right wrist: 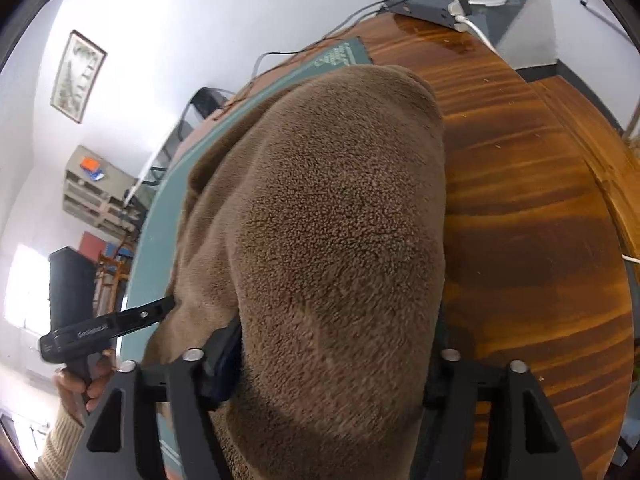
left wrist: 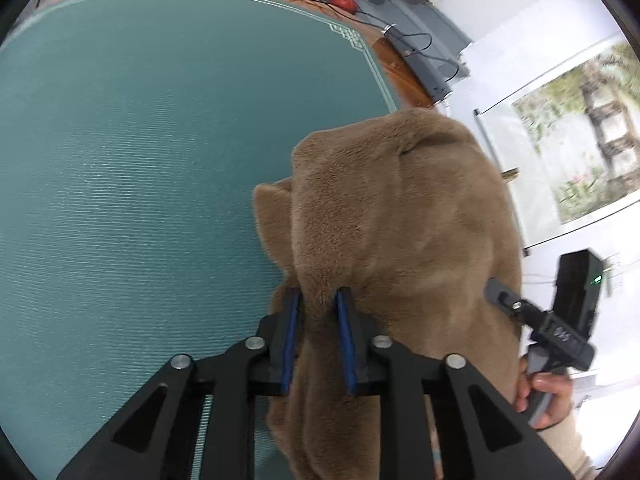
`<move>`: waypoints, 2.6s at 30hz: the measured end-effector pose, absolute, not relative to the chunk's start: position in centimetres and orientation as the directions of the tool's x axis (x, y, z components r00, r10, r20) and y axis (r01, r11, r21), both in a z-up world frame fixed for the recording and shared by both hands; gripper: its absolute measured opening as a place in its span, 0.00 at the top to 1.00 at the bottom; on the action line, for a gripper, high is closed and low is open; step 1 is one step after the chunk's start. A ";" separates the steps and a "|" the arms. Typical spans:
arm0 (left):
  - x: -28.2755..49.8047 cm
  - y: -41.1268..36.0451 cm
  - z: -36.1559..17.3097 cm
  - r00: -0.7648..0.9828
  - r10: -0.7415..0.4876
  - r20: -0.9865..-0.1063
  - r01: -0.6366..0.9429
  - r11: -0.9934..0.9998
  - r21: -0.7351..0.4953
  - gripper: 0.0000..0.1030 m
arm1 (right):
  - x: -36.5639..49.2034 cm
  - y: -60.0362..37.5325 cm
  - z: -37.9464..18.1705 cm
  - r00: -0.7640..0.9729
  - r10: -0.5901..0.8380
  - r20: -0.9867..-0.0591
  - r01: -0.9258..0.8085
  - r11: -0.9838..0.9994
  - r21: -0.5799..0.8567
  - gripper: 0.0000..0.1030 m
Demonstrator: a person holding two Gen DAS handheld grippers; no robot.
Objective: Fold clothes
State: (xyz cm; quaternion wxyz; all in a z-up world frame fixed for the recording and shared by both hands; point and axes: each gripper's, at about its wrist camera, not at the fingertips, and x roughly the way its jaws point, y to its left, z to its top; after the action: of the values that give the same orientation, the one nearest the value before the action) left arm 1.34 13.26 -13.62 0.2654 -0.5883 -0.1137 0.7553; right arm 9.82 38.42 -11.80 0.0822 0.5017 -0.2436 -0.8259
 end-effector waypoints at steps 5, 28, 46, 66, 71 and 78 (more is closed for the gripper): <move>1.7 14.4 -12.8 -0.203 0.464 -0.862 -0.302 -0.867 -0.395 0.72 | 9.6 37.1 -9.7 -0.503 -0.259 -0.825 -0.111 -0.927 0.358 0.21; 9.9 13.6 -13.2 -0.320 0.292 -0.901 -0.345 -0.922 -0.177 0.18 | 16.6 31.0 -10.2 -0.592 -0.001 -0.806 0.032 -0.999 -0.022 0.00; 16.1 10.1 -6.9 -0.427 0.239 -0.872 -0.322 -0.941 -0.100 0.01 | 22.8 32.6 -2.9 -0.605 0.013 -0.796 -0.089 -0.995 0.052 0.00; 18.6 15.5 -3.2 -0.512 0.200 -0.835 -0.325 -0.945 -0.027 0.01 | 26.3 32.3 -0.6 -0.516 0.170 -0.839 -0.271 -0.962 -0.028 0.00; 18.5 15.3 -3.8 -0.491 0.185 -0.851 -0.303 -0.952 -0.031 0.01 | 26.3 31.7 0.3 -0.560 0.186 -0.807 -0.267 -0.963 -0.037 0.00; 18.5 14.6 -3.9 -0.479 0.173 -0.860 -0.289 -0.957 -0.032 0.01 | 26.2 31.6 0.8 -0.593 0.188 -0.783 -0.272 -0.962 -0.025 0.00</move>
State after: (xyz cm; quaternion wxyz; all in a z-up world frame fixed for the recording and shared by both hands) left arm 18.53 14.63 -3.93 0.1346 -0.4922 0.0586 0.8580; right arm 26.22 31.57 0.84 -0.1292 0.4320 -0.0485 -0.8913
